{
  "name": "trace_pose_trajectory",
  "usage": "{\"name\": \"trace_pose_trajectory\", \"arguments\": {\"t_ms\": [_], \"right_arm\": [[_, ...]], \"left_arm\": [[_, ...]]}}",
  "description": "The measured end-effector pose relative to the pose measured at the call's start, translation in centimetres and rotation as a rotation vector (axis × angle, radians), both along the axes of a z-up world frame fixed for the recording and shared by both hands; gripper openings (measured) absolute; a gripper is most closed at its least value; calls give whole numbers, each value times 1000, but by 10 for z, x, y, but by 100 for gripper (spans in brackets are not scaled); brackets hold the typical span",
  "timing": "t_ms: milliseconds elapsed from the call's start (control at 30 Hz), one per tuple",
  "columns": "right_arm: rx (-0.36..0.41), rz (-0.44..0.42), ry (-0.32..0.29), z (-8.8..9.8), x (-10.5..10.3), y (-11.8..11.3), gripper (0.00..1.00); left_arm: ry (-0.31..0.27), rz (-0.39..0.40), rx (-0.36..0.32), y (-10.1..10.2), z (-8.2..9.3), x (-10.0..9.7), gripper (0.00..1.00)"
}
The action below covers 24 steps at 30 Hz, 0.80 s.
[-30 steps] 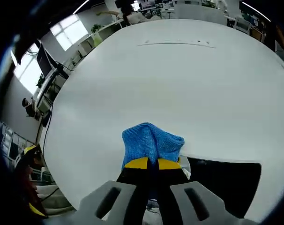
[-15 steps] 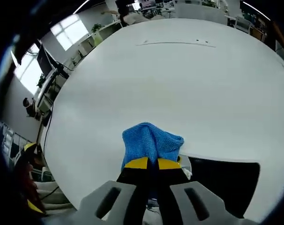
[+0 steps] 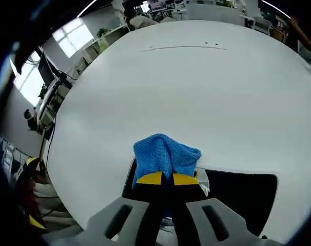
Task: Wipe the mirror surface with the cleaning cloth until all visible marks leave the cleaned area.
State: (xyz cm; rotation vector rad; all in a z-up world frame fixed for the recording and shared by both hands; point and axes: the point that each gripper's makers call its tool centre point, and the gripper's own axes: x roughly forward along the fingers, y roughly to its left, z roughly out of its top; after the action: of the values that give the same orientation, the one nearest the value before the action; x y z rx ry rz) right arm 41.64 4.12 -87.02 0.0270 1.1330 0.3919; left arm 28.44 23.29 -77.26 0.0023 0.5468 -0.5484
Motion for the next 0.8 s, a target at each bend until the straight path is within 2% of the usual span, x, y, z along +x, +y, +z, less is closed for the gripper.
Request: {"name": "trace_pose_trajectory", "arguments": {"t_ms": [133, 300, 600, 800], "right_arm": [[-11, -1, 4, 1, -2, -7, 0], [-28, -8, 6, 0, -3, -16, 0], [-62, 12, -3, 1, -5, -14, 0], [-60, -12, -20, 3, -9, -15, 0]], "left_arm": [[0, -9, 8, 1, 0, -1, 99], [-9, 23, 9, 8, 5, 5, 99], [-13, -3, 5, -5, 6, 5, 99], [-8, -9, 13, -4, 4, 3, 99]]}}
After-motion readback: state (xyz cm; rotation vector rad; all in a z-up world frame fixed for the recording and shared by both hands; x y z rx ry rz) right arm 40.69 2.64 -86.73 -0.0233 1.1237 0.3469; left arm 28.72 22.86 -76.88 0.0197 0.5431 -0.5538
